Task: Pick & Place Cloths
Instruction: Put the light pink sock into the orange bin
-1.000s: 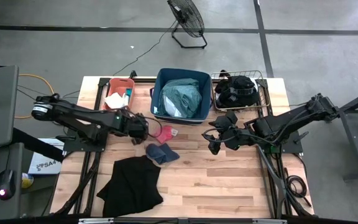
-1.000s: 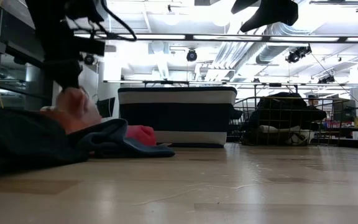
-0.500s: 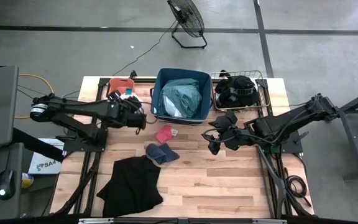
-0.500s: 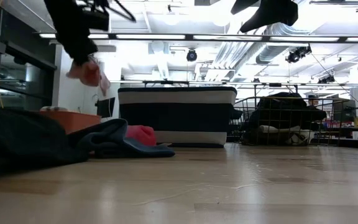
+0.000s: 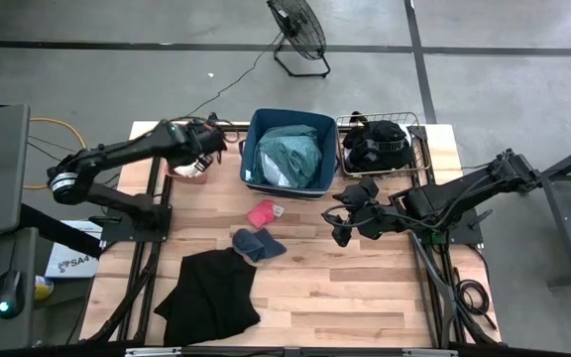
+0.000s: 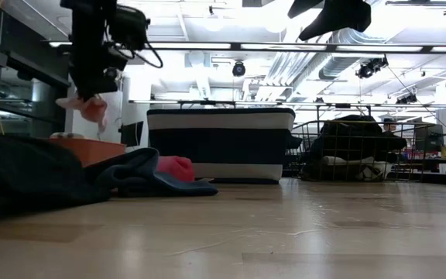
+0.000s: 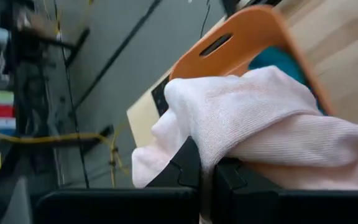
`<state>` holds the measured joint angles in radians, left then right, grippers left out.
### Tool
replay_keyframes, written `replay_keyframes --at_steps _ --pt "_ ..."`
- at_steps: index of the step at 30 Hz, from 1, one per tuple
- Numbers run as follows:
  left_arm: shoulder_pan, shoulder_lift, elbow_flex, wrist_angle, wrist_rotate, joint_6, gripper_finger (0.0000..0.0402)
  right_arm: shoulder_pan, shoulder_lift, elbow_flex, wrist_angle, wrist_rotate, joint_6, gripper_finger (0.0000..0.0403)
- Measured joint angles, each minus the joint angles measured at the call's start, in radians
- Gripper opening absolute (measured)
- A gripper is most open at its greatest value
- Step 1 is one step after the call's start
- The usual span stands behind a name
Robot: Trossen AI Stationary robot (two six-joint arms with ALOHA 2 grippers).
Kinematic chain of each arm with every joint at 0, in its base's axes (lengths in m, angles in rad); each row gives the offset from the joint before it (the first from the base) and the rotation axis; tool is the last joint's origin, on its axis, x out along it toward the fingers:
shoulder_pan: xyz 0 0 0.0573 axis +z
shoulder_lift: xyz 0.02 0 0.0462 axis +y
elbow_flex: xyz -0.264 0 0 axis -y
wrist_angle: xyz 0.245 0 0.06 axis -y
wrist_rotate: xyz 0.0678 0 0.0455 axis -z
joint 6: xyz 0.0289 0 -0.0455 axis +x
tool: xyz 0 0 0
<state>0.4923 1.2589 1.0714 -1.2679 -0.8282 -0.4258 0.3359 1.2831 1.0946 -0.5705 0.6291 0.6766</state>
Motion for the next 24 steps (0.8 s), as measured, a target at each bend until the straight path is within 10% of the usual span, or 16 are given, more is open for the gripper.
replay_keyframes --at_steps 24 --pt "0.283 0.258 -0.002 0.212 0.239 0.243 0.0 0.0 0.0 0.0 0.002 0.0 -0.019 0.0279"
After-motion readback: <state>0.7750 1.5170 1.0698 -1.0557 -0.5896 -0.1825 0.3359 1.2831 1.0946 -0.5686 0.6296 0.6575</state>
